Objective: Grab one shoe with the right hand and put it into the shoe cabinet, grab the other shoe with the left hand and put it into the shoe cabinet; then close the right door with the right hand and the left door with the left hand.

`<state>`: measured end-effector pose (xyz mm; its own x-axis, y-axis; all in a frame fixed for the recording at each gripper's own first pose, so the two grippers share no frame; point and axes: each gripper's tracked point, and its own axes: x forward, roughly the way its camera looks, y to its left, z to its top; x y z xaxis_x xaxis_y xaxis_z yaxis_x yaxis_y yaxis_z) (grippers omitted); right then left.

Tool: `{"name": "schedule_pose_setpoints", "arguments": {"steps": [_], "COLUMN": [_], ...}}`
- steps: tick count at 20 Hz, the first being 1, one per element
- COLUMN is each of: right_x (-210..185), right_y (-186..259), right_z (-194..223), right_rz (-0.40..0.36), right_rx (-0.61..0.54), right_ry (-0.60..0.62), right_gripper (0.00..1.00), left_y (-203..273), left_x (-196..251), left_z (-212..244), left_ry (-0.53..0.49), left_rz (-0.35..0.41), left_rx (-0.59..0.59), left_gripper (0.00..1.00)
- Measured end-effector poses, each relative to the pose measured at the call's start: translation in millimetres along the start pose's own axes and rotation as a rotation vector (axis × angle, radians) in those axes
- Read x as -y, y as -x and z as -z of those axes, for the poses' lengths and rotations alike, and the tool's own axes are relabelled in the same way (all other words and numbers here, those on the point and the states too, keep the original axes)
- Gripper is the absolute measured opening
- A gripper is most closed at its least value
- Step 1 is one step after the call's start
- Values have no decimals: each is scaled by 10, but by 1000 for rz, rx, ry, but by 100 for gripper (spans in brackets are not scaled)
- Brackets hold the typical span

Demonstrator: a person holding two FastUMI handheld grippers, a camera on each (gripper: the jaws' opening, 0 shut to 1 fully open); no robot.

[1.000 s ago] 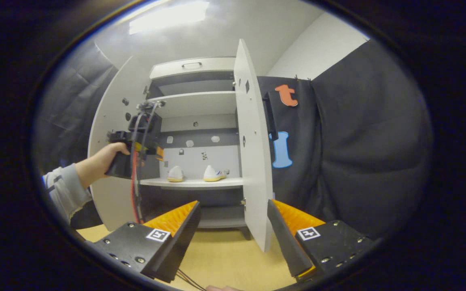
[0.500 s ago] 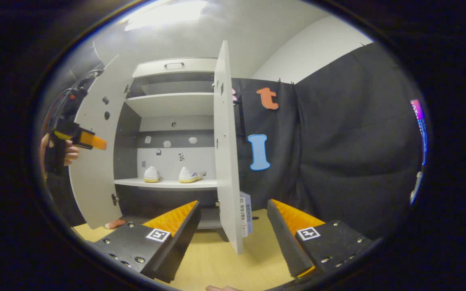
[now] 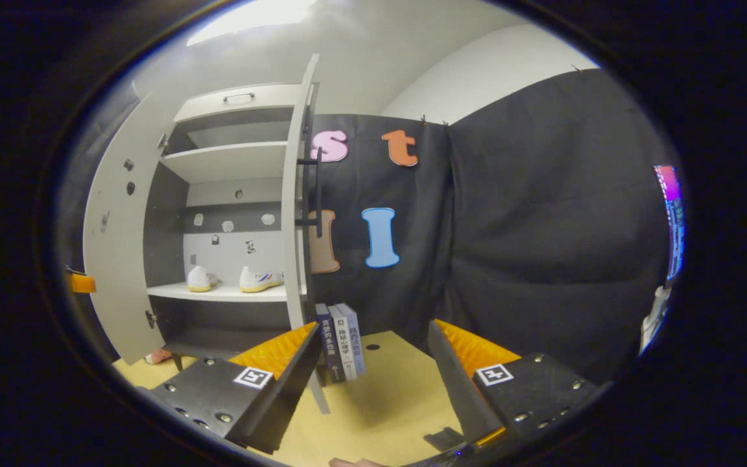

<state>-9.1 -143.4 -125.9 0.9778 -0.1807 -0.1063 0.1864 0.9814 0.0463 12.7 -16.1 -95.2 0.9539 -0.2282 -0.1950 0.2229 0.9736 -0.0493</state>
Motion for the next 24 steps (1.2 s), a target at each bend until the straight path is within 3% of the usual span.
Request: {"name": "schedule_pose_setpoints", "arguments": {"steps": [6, 9, 14, 19, 24], "right_x": [386, 682, 704, 668, 378], "right_y": [-583, -875, -1261, -1695, -1842], "right_z": [-510, -782, -1022, -1161, -1140], "right_rz": [-110, -152, -331, -306, -291], "right_rx": [6, 13, -26, -60, -94], "right_ry": [141, 143, 69, -3, 81], "right_gripper": [98, 98, 98, 98, 98], "left_y": [477, 631, 840, 984, 1012], "left_x": [153, 115, -50, -143, -305], "left_z": [-13, 145, -120, -183, -104], "left_ry": [6, -26, -9, -61, -60], "left_rz": [50, 24, -5, -13, -22], "left_rx": [101, 78, 183, 212, 198], "left_gripper": [95, 95, 93, 94, 94]}}
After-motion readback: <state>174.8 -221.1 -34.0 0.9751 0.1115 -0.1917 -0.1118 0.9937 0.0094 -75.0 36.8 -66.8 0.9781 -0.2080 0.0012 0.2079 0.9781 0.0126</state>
